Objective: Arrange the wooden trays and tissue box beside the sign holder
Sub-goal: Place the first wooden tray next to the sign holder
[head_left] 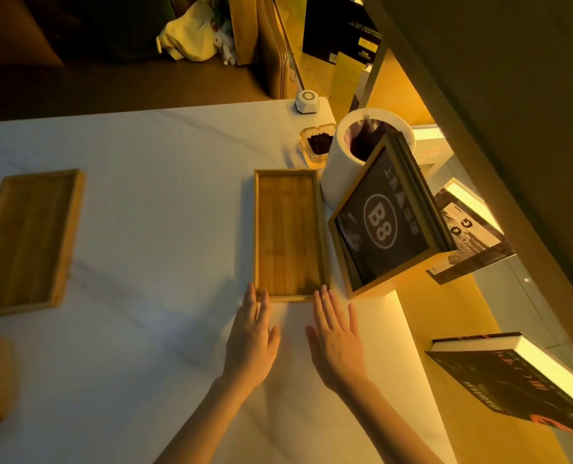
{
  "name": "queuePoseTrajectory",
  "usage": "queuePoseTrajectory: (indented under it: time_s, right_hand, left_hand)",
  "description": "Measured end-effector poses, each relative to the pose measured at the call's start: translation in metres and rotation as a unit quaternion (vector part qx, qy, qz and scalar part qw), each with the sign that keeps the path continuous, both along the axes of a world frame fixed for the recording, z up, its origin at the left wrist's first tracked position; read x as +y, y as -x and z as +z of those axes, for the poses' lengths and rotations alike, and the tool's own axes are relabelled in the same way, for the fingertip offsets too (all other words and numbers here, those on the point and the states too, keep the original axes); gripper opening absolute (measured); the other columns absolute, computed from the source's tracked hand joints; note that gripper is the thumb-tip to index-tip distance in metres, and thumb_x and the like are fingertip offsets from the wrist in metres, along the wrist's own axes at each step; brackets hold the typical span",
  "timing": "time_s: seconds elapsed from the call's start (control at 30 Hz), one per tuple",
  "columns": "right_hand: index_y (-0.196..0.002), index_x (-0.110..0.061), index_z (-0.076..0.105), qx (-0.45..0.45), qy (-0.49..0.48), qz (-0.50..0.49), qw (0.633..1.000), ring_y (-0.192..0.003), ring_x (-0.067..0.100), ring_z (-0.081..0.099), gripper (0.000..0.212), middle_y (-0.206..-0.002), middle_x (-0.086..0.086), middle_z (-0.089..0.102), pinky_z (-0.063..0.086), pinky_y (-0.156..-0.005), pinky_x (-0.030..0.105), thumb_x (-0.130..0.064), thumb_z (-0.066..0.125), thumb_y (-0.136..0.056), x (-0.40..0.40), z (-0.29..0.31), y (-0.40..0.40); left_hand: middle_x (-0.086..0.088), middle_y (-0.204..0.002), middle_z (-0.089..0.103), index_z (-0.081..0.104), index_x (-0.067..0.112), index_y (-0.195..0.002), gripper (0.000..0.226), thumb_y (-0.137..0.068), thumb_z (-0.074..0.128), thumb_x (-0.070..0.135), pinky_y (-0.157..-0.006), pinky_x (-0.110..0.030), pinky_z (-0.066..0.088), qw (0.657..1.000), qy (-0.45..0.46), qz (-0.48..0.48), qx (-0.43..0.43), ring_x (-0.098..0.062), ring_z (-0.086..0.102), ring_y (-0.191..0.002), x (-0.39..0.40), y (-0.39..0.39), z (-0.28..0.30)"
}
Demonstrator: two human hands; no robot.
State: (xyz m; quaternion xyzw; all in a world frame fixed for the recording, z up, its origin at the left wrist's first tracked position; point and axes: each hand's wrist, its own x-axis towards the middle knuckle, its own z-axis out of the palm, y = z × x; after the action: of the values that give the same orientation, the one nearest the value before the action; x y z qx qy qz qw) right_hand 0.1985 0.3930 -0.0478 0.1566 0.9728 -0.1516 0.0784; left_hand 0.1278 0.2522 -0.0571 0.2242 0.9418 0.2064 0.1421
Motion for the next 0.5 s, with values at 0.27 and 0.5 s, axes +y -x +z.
queuePoseTrajectory:
  time_s: [0.27, 0.5]
  right_hand:
    - [-0.143, -0.018, 0.008, 0.015, -0.002, -0.017, 1.0, -0.139, 0.023, -0.004, 0.055, -0.152, 0.001, 0.004, 0.002, -0.112, 0.041, -0.032, 0.032, -0.095, 0.008, -0.002, -0.01]
    - [-0.143, -0.017, 0.014, 0.003, -0.021, -0.023, 1.0, -0.138, 0.023, -0.001, 0.053, -0.154, 0.005, 0.015, 0.007, -0.113, 0.039, -0.03, 0.034, -0.095, 0.016, 0.0, -0.014]
  left_hand:
    - [-0.008, -0.155, -0.002, -0.011, 0.026, -0.135, 0.067, -0.09, 0.038, 0.035, -0.102, -0.028, 0.043, 1.0, -0.019, -0.016, -0.002, -0.023, 0.02, -0.14, 0.008, -0.016, -0.005]
    - [-0.005, -0.155, -0.006, -0.016, 0.029, -0.131, 0.067, -0.09, 0.037, 0.036, -0.106, -0.029, 0.039, 0.999, -0.028, -0.027, -0.003, -0.022, 0.015, -0.141, 0.012, -0.025, -0.004]
